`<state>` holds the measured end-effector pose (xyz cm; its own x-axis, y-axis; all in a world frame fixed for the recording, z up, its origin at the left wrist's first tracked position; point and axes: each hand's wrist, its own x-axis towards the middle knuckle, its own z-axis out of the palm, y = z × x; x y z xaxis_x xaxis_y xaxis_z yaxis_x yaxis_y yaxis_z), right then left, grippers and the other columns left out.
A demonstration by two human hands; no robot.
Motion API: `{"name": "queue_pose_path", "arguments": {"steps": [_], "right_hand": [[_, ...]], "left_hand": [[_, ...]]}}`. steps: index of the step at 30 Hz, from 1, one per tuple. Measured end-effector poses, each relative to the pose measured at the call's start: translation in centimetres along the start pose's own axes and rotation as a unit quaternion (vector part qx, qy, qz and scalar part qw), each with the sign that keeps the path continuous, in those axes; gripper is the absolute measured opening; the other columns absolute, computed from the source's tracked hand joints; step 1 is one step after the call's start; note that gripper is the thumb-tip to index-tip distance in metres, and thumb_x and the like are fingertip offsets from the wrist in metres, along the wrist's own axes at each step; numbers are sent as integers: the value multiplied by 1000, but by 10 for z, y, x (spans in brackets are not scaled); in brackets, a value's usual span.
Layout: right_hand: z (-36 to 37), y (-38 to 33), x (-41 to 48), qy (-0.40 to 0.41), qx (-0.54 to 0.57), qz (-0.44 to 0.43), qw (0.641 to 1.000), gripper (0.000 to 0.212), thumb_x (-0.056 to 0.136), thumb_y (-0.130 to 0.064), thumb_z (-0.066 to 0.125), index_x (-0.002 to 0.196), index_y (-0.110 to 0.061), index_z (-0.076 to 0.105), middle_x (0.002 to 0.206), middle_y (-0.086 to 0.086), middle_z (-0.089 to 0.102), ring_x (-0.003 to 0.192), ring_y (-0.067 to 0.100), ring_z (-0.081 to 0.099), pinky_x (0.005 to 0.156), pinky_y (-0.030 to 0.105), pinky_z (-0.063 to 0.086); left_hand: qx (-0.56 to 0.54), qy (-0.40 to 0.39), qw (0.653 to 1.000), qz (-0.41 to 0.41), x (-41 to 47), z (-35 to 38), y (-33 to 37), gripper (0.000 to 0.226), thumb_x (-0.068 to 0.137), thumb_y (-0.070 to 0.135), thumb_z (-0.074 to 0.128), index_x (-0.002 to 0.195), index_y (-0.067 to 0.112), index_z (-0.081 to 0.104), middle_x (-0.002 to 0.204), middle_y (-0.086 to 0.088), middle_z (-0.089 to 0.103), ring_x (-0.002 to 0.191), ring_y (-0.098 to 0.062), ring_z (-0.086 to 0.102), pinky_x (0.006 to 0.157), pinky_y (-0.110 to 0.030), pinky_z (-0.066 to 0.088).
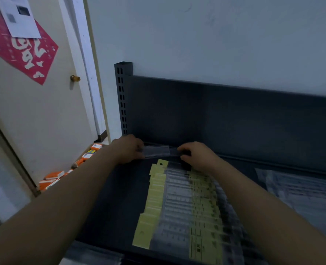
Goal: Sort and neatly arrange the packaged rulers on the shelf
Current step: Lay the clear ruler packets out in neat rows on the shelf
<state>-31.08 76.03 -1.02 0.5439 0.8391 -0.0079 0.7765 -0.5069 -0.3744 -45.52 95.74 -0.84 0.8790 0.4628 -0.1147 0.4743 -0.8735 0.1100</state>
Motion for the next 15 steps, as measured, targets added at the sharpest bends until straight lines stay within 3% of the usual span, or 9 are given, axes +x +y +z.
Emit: {"name": "queue_pose_path", "arguments": {"steps": [3, 6, 10, 13, 15], "right_hand": [[1, 2, 8, 0, 20, -5, 1000, 29, 94, -14, 56, 122, -15, 63, 130, 1, 58, 115, 16, 54, 94, 23, 42], [0, 9, 12, -1, 73, 12, 997, 30, 94, -5, 49, 116, -14, 67, 129, 1, 59, 113, 14, 54, 91, 16, 39], [-2, 14, 11, 11, 135, 41, 990, 40, 94, 3, 39, 111, -14, 70, 122, 0, 63, 102, 10, 54, 82, 11, 40], [-5, 13, 9, 44, 193, 51, 979, 39, 94, 5, 39, 110, -10, 70, 113, 1, 64, 98, 10, 54, 66, 2, 41], [-5, 12, 7, 50, 206, 63, 975, 38, 94, 4, 39, 109, -10, 70, 111, 1, 63, 99, 11, 54, 72, 6, 41]], "left_hand": [[-19, -13, 1000, 20, 4, -2, -1, 43, 88, 39, 63, 122, 15, 56, 123, -7, 53, 104, -22, 53, 83, -30, 44], [-26, -26, 999, 21, 7, -5, 2, 37, 87, 36, 66, 114, 12, 55, 115, -6, 55, 94, -18, 51, 75, -28, 39], [-18, -53, 998, 12, 11, -9, 4, 48, 83, 37, 69, 122, 14, 53, 116, -5, 55, 98, -19, 52, 78, -28, 41], [-35, -59, 997, 22, 14, -8, 2, 47, 84, 40, 68, 123, 18, 54, 119, -2, 56, 98, -17, 52, 81, -28, 40], [-42, -58, 997, 29, 13, -8, 2, 44, 85, 40, 66, 122, 19, 55, 116, -1, 56, 96, -16, 50, 80, -28, 38]]}}
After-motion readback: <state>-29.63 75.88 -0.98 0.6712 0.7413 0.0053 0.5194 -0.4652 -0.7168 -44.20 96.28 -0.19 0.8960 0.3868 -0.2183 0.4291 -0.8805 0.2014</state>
